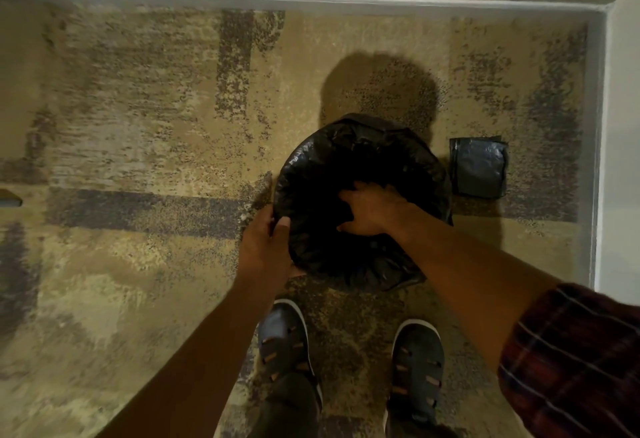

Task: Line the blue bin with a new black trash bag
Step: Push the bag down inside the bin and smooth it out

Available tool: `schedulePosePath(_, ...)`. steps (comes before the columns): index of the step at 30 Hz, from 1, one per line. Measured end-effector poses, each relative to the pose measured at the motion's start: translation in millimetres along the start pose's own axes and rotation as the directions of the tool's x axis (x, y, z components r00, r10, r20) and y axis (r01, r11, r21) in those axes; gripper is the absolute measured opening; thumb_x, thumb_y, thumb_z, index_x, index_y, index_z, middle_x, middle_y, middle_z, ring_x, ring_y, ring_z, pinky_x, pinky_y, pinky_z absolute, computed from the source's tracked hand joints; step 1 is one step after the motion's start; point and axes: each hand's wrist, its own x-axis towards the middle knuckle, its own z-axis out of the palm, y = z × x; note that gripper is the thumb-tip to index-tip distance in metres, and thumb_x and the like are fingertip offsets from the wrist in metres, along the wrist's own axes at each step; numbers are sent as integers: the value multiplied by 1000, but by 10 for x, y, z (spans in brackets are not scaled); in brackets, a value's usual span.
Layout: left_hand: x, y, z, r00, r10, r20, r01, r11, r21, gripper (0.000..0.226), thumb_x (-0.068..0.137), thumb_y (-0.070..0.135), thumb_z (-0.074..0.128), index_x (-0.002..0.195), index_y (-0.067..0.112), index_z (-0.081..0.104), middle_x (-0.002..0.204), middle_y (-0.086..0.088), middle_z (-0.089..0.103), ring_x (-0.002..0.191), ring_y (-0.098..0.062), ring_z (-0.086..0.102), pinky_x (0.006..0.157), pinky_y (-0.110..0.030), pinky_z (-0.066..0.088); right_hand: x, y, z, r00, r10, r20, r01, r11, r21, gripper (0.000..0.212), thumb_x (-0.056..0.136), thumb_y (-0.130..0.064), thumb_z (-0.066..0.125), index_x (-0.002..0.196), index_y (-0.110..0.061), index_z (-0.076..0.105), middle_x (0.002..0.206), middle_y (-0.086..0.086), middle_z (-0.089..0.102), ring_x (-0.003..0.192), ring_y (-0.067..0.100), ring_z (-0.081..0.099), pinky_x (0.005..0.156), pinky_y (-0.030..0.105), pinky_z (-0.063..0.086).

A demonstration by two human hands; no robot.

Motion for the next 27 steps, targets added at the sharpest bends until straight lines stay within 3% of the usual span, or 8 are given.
schedulePosePath(6, -7, -8, -2, 1000, -12, -8, 12, 1000, 19, 30, 115, 22, 44, 140, 27, 61, 137, -9, 69, 117, -36, 73, 75, -60, 68, -416, -55, -103, 976, -111, -186, 113, 994, -1, 68, 94, -56, 61, 153, -28, 42, 152, 13, 48, 139, 42, 48, 110, 60, 45)
schedulePosePath(9, -4, 34, 13, 1000, -14, -19, 15, 999, 29, 31, 115, 21, 46, 141, 29, 61, 136, -9, 70, 118, -37, 72, 76, -65, 67, -747, -93, -240, 669, -130, -732, 199, 980, 9, 27, 102, -40, 54, 111, -16, 62, 103, 11, 64, 92, 34, 65, 74, 44, 53)
schedulePosePath(12, -7, 57, 11, 999, -44, -18, 44, 999, 19, 38, 115, 20, 46, 152, 25, 55, 144, -12, 66, 124, -42, 69, 81, -69, 65, -857, 82, -532, 425, 86, -901, -6, 996, 92, 41, 102, -47, 53, 131, -18, 57, 124, 10, 61, 107, 32, 57, 88, 47, 45)
schedulePosePath(15, -31, 52, 13, 1000, -27, -2, 27, 1000, 11, 38, 115, 18, 44, 150, 24, 57, 143, -13, 66, 123, -41, 70, 83, -68, 65, -737, 366, -831, 670, 278, -688, -46, 941, 335, 49, 101, -52, 54, 135, -17, 61, 134, 12, 62, 120, 36, 58, 102, 53, 45)
schedulePosePath(17, -38, 56, 8, 1000, -26, -5, 26, 1000, 3, 36, 115, 17, 45, 148, 25, 57, 142, -11, 67, 122, -39, 70, 81, -64, 66, -642, 484, -957, 802, 258, -539, 79, 848, 525, 38, 105, -42, 56, 110, -9, 73, 108, 17, 72, 98, 34, 68, 86, 41, 52)
schedulePosePath(20, -22, 49, 12, 1000, -30, -6, 30, 1000, 3, 34, 115, 16, 45, 145, 24, 59, 140, -12, 67, 121, -41, 70, 80, -64, 66, -538, 570, -1043, 852, 286, -439, 147, 675, 723, 35, 103, -37, 63, 90, -7, 76, 88, 16, 72, 70, 17, 62, 65, 30, 46)
schedulePosePath(24, -23, 48, 17, 999, -34, -16, 34, 999, 7, 37, 115, 15, 45, 149, 21, 57, 144, -15, 65, 123, -42, 69, 79, -66, 66, -363, 633, -1120, 930, 332, -160, 29, 366, 930, 26, 94, -40, 75, 99, -15, 79, 107, 10, 79, 99, 26, 75, 95, 43, 61)
schedulePosePath(27, -14, 25, 14, 999, -32, -15, 32, 999, 5, 37, 115, 16, 45, 150, 19, 56, 141, -11, 65, 120, -38, 70, 77, -63, 67, -248, 663, -1093, 933, 353, -73, -63, 360, 931, 31, 98, -34, 70, 117, -10, 76, 121, 16, 76, 113, 35, 72, 106, 51, 56)
